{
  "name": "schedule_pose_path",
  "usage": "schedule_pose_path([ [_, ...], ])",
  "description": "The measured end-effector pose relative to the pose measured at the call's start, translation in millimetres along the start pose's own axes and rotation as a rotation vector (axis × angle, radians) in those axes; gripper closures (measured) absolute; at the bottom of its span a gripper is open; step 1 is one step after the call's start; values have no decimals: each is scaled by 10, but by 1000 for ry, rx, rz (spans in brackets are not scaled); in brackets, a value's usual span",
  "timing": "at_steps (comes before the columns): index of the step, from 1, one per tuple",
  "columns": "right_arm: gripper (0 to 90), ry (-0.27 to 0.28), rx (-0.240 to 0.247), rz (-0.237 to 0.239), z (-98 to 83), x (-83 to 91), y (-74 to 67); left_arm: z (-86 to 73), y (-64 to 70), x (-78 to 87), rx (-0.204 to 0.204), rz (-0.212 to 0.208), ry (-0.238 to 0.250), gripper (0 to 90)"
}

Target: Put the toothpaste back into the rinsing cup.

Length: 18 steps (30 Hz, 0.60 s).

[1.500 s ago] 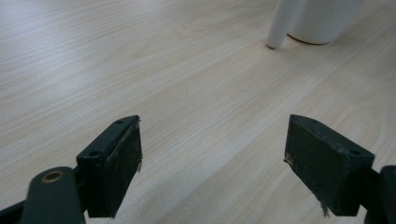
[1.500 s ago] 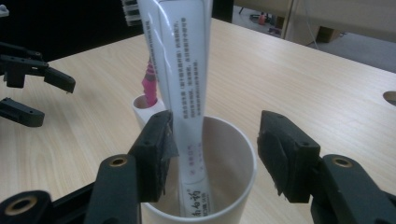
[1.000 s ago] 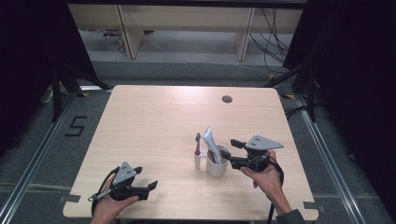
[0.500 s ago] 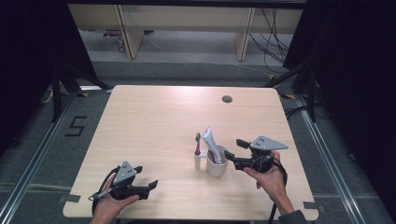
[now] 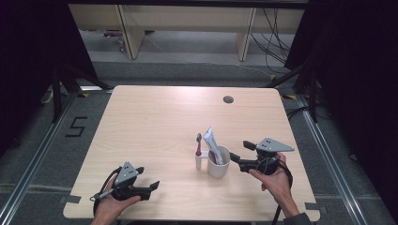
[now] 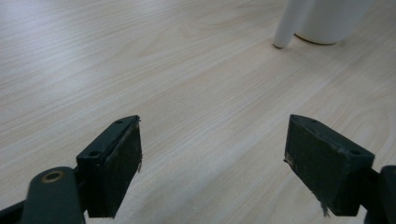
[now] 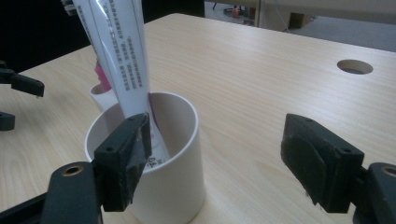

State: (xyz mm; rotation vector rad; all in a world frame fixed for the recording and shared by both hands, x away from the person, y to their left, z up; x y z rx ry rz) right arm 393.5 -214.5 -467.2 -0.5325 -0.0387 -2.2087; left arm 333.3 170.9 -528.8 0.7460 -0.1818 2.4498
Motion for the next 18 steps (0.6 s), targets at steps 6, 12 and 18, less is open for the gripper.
schedule_pose_path([
  [6,251,-3,-7,-20,-52,73,35,14,-6,5,-16,-3,0,184],
  [12,232,11,-20,-56,-133,171,103,16,11,2,-27,-9,-2,185],
  [18,214,4,-69,-79,-209,277,150,12,8,6,-29,-7,-3,185],
])
Point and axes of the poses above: each handheld gripper's, and its own axes: x roughly backward along the jaws, z roughly out of its top, y roughly to its right, the point moved 4 cm from there along -x, roughly forward along the jaws, and after that the axes turned 7 degrees about z, right-handed, at the moved point
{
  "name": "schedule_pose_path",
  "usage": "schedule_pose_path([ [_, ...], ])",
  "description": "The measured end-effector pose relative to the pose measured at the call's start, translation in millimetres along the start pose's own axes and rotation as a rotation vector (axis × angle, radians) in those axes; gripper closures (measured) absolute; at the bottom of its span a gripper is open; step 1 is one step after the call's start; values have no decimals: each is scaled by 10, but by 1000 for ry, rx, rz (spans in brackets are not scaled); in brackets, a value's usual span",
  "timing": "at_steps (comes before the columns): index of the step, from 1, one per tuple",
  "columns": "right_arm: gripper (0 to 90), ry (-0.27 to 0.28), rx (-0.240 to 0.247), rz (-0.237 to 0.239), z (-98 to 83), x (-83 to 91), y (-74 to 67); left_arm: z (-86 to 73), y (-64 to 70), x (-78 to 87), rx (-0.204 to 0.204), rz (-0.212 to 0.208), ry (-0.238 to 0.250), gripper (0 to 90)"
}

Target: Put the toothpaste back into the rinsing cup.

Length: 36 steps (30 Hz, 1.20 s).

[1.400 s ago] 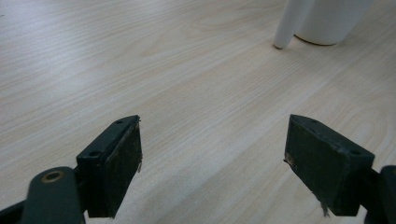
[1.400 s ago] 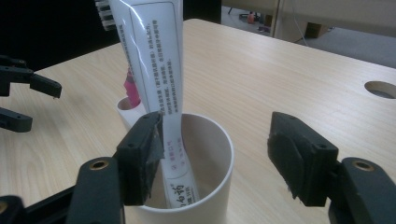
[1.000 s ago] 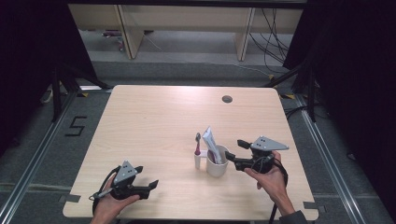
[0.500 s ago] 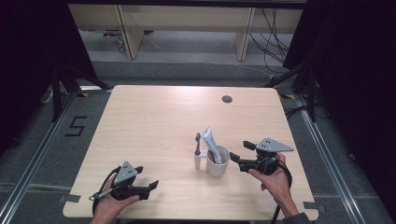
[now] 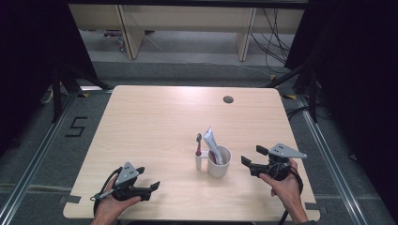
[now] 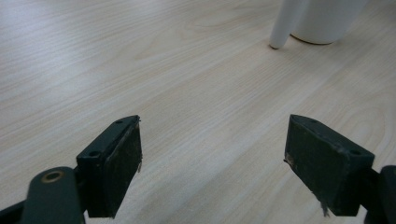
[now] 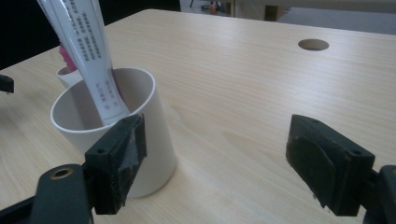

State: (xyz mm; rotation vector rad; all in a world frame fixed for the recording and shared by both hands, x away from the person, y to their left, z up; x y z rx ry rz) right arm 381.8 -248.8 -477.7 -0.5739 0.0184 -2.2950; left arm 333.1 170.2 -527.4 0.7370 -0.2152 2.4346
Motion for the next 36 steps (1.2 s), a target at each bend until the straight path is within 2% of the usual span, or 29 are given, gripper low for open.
schedule_pose_path([
  [3,208,-8,-28,0,-36,39,3,-3,3,-1,0,0,-1,184],
  [4,203,-11,1,-8,-38,53,28,-3,3,0,1,0,0,184],
  [6,196,-18,-25,-18,-66,73,19,-4,8,2,7,2,2,184],
  [7,192,-9,-9,-16,-72,80,33,-3,10,1,12,2,5,185],
  [8,188,-15,-33,-15,-89,93,19,-5,3,7,3,1,-1,184],
  [10,184,-22,-33,-23,-115,109,31,-4,10,3,13,4,4,185],
  [12,180,-19,-13,-34,-143,120,61,-11,4,3,4,2,-2,185],
  [13,180,-29,-32,-32,-159,138,50,-12,2,-2,0,0,0,184],
  [14,179,-15,-26,-34,-170,130,55,-13,3,-1,-1,-1,-3,185],
  [19,179,-35,12,-42,-222,162,78,-17,8,-6,0,-3,-2,184],
  [20,178,-18,29,-46,-225,153,85,-18,8,-5,-2,-4,-4,184],
  [21,179,-27,-15,-33,-241,161,47,-19,8,-5,-1,-3,-3,184],
  [22,179,-36,12,-43,-247,169,67,-19,8,-4,-1,-4,-3,184],
  [23,179,-43,-7,-47,-268,172,48,-18,7,-4,-2,-4,-3,184],
  [25,178,-44,20,-42,-274,183,52,-17,10,-5,-1,-5,-2,184],
  [26,178,-37,-10,-38,-289,178,24,-21,-1,3,-19,-7,-15,184],
  [27,177,-35,12,-30,-294,176,37,-22,4,1,-14,-5,-14,184],
  [28,176,-55,25,-40,-304,199,45,-23,4,1,-15,-4,-14,184],
  [29,176,-47,12,-37,-315,193,31,-23,4,0,-14,-6,-13,184],
  [30,176,-48,24,-31,-322,197,37,-22,2,1,-15,-5,-15,184],
  [32,175,-50,14,-35,-339,204,24,-22,0,2,-18,-6,-14,184],
  [35,175,-61,26,-38,-358,228,23,-23,2,5,-16,1,-17,184],
  [36,174,-63,-15,-32,-372,230,-13,-23,3,4,-15,2,-16,184],
])
Point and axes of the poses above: each handheld gripper's, and its own axes: x roughly backward along the jaws, z roughly out of its top, y roughly to its right, the point moved 4 cm from there along -x, roughly forward along the jaws, and after that the axes turned 7 degrees about z, right-handed, at the moved point
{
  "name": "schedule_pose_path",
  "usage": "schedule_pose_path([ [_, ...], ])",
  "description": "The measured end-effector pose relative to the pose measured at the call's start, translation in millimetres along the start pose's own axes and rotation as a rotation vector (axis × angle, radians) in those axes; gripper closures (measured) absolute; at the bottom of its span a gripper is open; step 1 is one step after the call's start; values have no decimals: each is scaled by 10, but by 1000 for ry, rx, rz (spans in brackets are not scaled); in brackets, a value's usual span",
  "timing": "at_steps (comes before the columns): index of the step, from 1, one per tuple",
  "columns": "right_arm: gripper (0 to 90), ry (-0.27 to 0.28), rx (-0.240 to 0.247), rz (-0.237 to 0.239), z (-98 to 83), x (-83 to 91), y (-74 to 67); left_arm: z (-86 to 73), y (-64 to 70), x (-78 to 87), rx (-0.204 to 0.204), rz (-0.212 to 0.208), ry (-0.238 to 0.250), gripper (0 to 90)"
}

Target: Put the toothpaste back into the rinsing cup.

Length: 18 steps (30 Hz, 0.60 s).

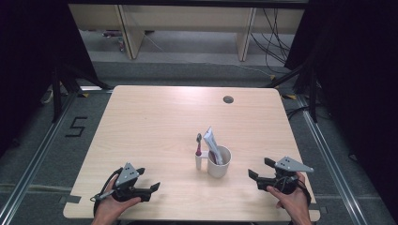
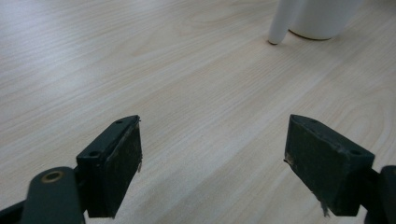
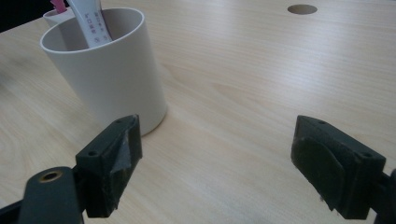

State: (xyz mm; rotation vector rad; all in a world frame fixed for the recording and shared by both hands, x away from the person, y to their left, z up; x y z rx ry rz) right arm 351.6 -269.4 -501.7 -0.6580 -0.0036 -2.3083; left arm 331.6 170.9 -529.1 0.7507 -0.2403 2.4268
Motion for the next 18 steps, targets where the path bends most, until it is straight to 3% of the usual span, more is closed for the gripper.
schedule_pose_path([
  [1,173,3,41,-9,1,5,28,0,0,0,0,-2,0,184],
  [2,173,-3,16,-8,-13,4,9,-1,1,-1,1,-3,0,184],
  [5,171,-2,45,7,-35,11,9,-2,1,-5,-1,-8,1,184],
  [7,168,-15,37,-5,-58,24,-5,-3,2,-6,1,-7,1,184],
  [8,168,-9,5,9,-70,11,-39,-1,10,-11,11,-7,8,184],
  [11,167,-32,43,-5,-93,25,-37,-2,2,-5,0,-7,1,184],
  [12,168,-46,6,7,-112,29,-77,-2,1,-5,-1,-7,1,184],
  [15,167,-60,48,-6,-130,41,-57,0,12,-13,13,-6,10,184],
  [18,167,-75,0,6,-164,52,-93,-4,0,-4,-4,-7,-2,184],
])
Point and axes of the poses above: each handheld gripper's, and its own axes: x roughly backward along the jaws, z roughly out of its top, y roughly to its right, the point moved 4 cm from there along -x, roughly forward along the jaws, and after that the axes turned 7 degrees about z, right-handed, at the moved point
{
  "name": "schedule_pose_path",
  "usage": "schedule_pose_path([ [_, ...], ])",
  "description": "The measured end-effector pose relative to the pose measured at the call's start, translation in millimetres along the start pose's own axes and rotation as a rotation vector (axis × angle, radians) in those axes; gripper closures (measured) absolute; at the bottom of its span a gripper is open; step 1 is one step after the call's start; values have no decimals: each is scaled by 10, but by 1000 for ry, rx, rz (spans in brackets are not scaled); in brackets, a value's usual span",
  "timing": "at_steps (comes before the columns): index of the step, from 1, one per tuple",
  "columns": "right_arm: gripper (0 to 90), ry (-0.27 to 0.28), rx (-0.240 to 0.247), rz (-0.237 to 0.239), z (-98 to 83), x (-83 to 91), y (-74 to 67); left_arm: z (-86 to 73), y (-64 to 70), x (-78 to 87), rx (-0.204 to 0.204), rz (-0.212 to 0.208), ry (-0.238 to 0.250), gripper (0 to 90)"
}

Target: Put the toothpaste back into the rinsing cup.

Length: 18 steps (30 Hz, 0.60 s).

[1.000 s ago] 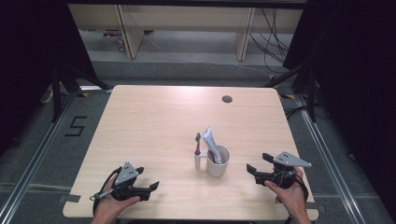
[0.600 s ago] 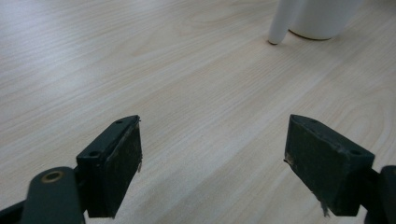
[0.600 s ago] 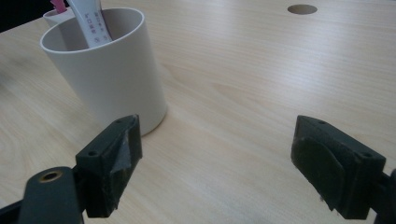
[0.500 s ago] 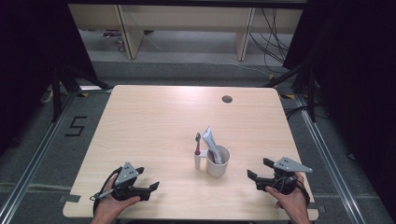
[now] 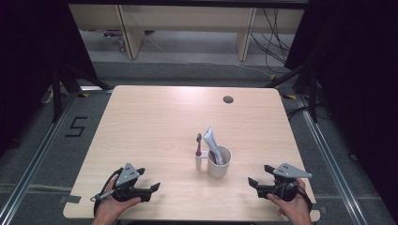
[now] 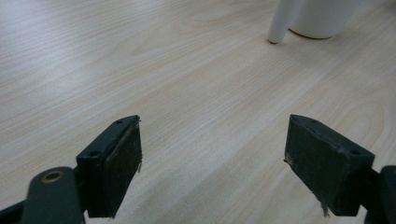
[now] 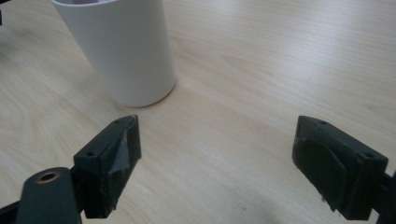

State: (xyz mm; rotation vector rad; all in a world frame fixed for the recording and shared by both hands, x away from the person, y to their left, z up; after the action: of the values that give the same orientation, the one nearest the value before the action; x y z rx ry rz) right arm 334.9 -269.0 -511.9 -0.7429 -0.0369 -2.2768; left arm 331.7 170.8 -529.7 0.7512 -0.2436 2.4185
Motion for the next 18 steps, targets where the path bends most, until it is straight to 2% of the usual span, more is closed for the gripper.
schedule_pose_path([
  [1,166,-13,15,-6,-8,9,15,4,13,-9,18,0,13,184],
  [2,165,-6,43,-17,-16,-6,40,4,12,-9,18,1,13,184],
  [3,165,-33,-2,-8,-41,10,4,4,11,-7,17,2,12,184],
  [4,165,-31,17,-10,-47,8,17,4,11,-6,17,4,11,184],
  [6,165,-45,7,-13,-75,18,6,4,11,-6,17,4,12,184],
  [7,164,-48,34,-16,-75,30,22,4,11,-6,17,4,11,184],
  [8,164,-55,1,-9,-91,35,-9,4,11,-8,17,1,13,184],
  [9,164,-46,25,-13,-92,35,7,4,12,-9,17,1,12,184],
  [12,164,-53,32,-25,-114,44,6,2,14,-8,17,5,10,184],
  [13,164,-61,-3,-17,-133,56,-28,2,13,-9,17,5,10,184],
  [15,165,-66,41,-21,-134,67,-4,3,14,-10,18,5,11,184],
  [17,164,-66,48,-18,-142,70,-7,2,14,-10,18,5,10,184],
  [18,164,-69,0,-17,-155,74,-43,2,15,-11,18,4,11,184],
])
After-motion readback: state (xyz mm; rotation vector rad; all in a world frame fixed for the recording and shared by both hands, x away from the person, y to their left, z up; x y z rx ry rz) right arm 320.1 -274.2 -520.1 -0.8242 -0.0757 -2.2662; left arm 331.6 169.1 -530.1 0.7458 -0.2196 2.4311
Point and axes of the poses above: each handheld gripper's, and its own axes: x roughly backward along the jaws, z roughly out of its top, y roughly to its right, the point moved 4 cm from there along -x, roughly forward along the jaws, and after that the axes turned 7 degrees about z, right-handed, at the moved point
